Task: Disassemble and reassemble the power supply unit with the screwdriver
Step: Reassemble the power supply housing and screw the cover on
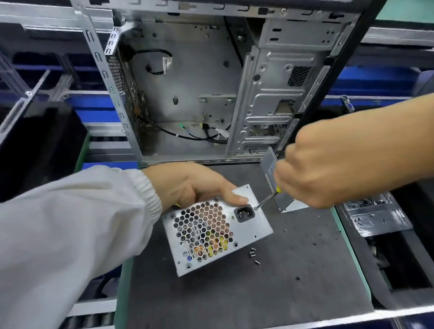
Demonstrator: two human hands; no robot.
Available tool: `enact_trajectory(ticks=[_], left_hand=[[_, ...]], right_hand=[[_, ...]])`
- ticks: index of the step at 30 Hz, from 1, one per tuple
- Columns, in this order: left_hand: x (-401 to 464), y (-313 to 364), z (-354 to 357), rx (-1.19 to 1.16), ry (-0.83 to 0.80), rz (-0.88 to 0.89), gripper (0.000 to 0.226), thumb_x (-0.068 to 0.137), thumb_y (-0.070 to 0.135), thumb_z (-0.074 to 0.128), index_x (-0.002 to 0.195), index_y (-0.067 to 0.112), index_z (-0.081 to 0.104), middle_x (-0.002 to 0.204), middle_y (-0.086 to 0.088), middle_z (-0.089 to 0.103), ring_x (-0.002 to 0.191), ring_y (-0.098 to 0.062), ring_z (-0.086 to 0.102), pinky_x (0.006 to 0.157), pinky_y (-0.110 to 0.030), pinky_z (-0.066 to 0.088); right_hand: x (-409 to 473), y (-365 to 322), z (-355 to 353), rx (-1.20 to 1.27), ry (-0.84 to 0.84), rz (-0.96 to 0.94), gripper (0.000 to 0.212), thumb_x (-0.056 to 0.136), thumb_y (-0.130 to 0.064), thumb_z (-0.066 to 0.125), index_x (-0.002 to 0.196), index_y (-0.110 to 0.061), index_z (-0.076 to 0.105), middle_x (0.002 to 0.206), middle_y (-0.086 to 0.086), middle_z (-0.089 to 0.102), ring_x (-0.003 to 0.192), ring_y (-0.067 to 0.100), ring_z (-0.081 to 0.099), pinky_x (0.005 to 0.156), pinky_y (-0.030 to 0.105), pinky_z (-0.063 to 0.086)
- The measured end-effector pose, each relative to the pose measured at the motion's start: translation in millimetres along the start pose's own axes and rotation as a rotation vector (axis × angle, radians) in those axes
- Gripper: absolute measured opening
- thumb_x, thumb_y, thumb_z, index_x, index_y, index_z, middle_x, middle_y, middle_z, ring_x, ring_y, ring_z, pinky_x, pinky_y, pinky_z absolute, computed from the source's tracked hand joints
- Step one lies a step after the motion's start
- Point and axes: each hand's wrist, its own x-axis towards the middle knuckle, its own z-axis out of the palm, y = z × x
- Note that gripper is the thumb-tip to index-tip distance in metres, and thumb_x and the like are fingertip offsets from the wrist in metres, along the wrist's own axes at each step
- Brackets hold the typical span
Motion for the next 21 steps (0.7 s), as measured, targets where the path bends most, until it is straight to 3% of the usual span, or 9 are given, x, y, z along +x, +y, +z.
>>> enact_trajectory(ticks=[2,4,6,8,11,14,16,18,21], left_hand=[[1,0,3,-0.003,0.000,0.001,0.013,0.095,0.017,0.058,0.104,0.012,0.067,0.093,-0.011,0.070,0.084,-0.028,0.064,0.097,-0.048,0.046],[2,0,7,0.006,0.004,-0.001,0.010,0.095,0.015,0.058,0.100,0.012,0.066,0.083,-0.009,0.071,0.077,-0.025,0.065,0.087,-0.041,0.050],[3,0,10,0.012,0.015,0.009,0.010,0.096,0.014,0.057,0.098,0.010,0.065,0.076,-0.007,0.071,0.072,-0.022,0.065,0.079,-0.037,0.052],[3,0,12,0.008,0.028,0.012,0.011,0.096,0.014,0.057,0.103,0.008,0.065,0.075,-0.007,0.071,0.071,-0.021,0.065,0.076,-0.036,0.052],[2,-1,16,0.005,0.027,0.013,0.012,0.096,0.013,0.057,0.104,0.008,0.064,0.075,-0.007,0.071,0.071,-0.022,0.064,0.076,-0.036,0.052],[-1,-4,15,-0.021,0.033,0.025,0.022,0.094,0.014,0.059,0.115,0.006,0.062,0.080,-0.009,0.070,0.074,-0.023,0.064,0.080,-0.038,0.051],[-4,-6,13,-0.038,0.007,0.032,0.021,0.094,0.015,0.060,0.113,0.007,0.064,0.085,-0.010,0.071,0.079,-0.025,0.064,0.088,-0.041,0.050],[-6,-7,10,-0.044,-0.026,0.043,0.019,0.094,0.016,0.060,0.109,0.008,0.066,0.091,-0.011,0.072,0.084,-0.025,0.066,0.094,-0.044,0.048],[-9,-9,6,-0.010,-0.017,0.069,0.033,0.088,0.023,0.065,0.117,0.007,0.066,0.099,-0.012,0.073,0.086,-0.024,0.068,0.094,-0.045,0.050]], right_hand=[[4,-5,-1,-0.105,-0.015,-0.082,0.013,0.053,-0.007,0.064,0.057,-0.019,0.058,0.047,-0.002,0.038,0.043,0.020,-0.001,0.042,0.023,0.000],[8,-8,-10,0.107,-0.063,-0.051,0.012,0.065,-0.010,0.059,0.062,-0.020,0.052,0.051,-0.001,0.033,0.043,0.020,0.004,0.041,0.023,0.006],[13,-14,-3,0.519,-0.123,0.202,0.026,0.085,-0.022,0.053,0.064,-0.019,0.037,0.057,-0.002,0.033,0.045,0.016,0.022,0.042,0.023,0.021],[17,-9,3,1.131,-0.371,0.470,0.032,0.091,-0.028,0.053,0.062,-0.017,0.045,0.053,-0.003,0.040,0.042,0.014,0.036,0.042,0.019,0.032],[21,0,21,2.188,-0.801,0.753,0.033,0.094,-0.023,0.052,0.072,0.001,0.060,0.040,-0.005,0.027,0.023,0.006,0.020,0.025,0.011,0.015],[13,-1,25,2.636,-0.943,0.742,0.032,0.089,-0.020,0.054,0.075,0.007,0.062,0.040,-0.004,0.029,0.020,0.005,0.022,0.020,0.012,0.015],[6,-5,28,2.736,-0.926,0.668,0.029,0.085,-0.023,0.055,0.075,0.004,0.063,0.041,-0.002,0.032,0.021,0.007,0.025,0.021,0.012,0.017],[-3,-11,37,2.573,-0.815,0.580,0.034,0.090,-0.032,0.053,0.077,-0.002,0.062,0.043,0.001,0.035,0.024,0.010,0.029,0.026,0.012,0.020],[-13,-27,59,2.182,-0.330,0.615,0.037,0.094,-0.040,0.049,0.079,-0.008,0.057,0.046,0.000,0.044,0.032,0.015,0.040,0.034,0.017,0.030]])
